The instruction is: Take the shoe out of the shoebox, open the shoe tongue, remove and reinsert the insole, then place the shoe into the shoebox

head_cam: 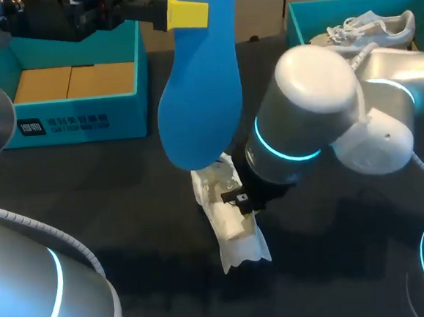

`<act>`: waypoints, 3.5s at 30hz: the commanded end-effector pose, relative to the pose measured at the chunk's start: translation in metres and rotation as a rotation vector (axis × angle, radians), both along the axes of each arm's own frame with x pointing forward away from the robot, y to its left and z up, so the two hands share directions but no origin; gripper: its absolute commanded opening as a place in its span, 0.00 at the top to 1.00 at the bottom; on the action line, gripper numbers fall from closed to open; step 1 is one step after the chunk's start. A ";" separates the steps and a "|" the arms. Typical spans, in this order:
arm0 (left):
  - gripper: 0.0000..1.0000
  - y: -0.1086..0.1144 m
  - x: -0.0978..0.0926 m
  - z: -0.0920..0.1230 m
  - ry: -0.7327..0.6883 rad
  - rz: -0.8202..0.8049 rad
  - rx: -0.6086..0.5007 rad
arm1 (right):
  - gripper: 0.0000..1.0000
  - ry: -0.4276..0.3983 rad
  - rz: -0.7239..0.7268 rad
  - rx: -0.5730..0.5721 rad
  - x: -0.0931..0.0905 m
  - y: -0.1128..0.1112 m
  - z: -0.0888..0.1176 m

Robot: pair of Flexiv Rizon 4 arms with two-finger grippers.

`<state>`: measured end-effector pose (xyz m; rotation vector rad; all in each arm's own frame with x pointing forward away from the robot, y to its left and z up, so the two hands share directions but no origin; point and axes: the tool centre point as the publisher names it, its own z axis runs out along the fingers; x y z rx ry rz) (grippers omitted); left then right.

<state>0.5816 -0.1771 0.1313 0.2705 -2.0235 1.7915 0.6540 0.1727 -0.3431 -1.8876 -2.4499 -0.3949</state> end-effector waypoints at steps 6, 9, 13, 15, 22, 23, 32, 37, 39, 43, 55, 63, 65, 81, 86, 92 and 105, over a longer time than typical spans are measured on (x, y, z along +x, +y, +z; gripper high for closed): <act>1.00 -0.001 0.000 0.001 0.000 0.000 0.003 | 1.00 -0.001 -0.080 0.023 -0.010 -0.011 -0.005; 1.00 -0.001 0.000 0.001 0.000 0.000 0.003 | 1.00 -0.008 -0.106 0.034 -0.012 -0.014 -0.007; 1.00 -0.001 0.000 0.001 0.000 0.000 0.003 | 1.00 0.001 -0.095 0.038 -0.007 -0.017 -0.009; 1.00 -0.001 0.000 0.001 0.000 0.000 0.003 | 1.00 0.000 -0.079 0.043 -0.004 -0.019 -0.010; 1.00 -0.001 0.000 0.001 0.000 0.000 0.003 | 1.00 0.010 -0.087 0.054 -0.005 -0.026 -0.017; 1.00 -0.001 0.000 0.001 0.000 0.000 0.003 | 1.00 0.006 -0.086 0.059 -0.004 -0.026 -0.019; 1.00 -0.001 0.000 0.001 0.000 0.000 0.003 | 1.00 0.010 -0.110 0.073 -0.007 -0.026 -0.026; 1.00 -0.001 0.000 0.001 0.000 0.000 0.003 | 1.00 0.019 -0.112 0.085 -0.007 -0.027 -0.033; 1.00 -0.001 0.000 0.001 0.000 0.000 0.003 | 1.00 0.021 -0.116 0.087 -0.007 -0.027 -0.034; 1.00 -0.001 0.000 0.001 0.000 0.000 0.003 | 1.00 0.022 -0.127 0.091 -0.008 -0.025 -0.035; 1.00 -0.001 0.000 0.001 0.000 0.000 0.003 | 0.00 0.053 -0.117 0.115 -0.011 -0.027 -0.021; 1.00 -0.001 0.000 0.001 0.000 0.000 0.003 | 0.00 0.124 -0.043 0.206 -0.007 -0.047 0.011; 1.00 -0.001 0.000 0.001 0.000 0.000 0.003 | 0.00 0.161 -0.043 0.231 -0.009 -0.055 0.018; 1.00 -0.001 0.000 0.001 0.000 0.000 0.003 | 0.00 0.117 -0.013 0.275 -0.008 -0.064 0.031; 1.00 -0.001 0.000 0.001 0.000 0.000 0.003 | 0.00 0.122 0.175 0.173 0.008 -0.034 0.030; 1.00 -0.001 0.000 0.001 0.000 0.000 0.003 | 0.00 0.078 0.690 0.014 0.029 -0.018 0.068; 1.00 -0.001 0.000 0.001 0.000 0.000 0.003 | 0.00 0.089 0.634 0.122 0.033 -0.038 0.102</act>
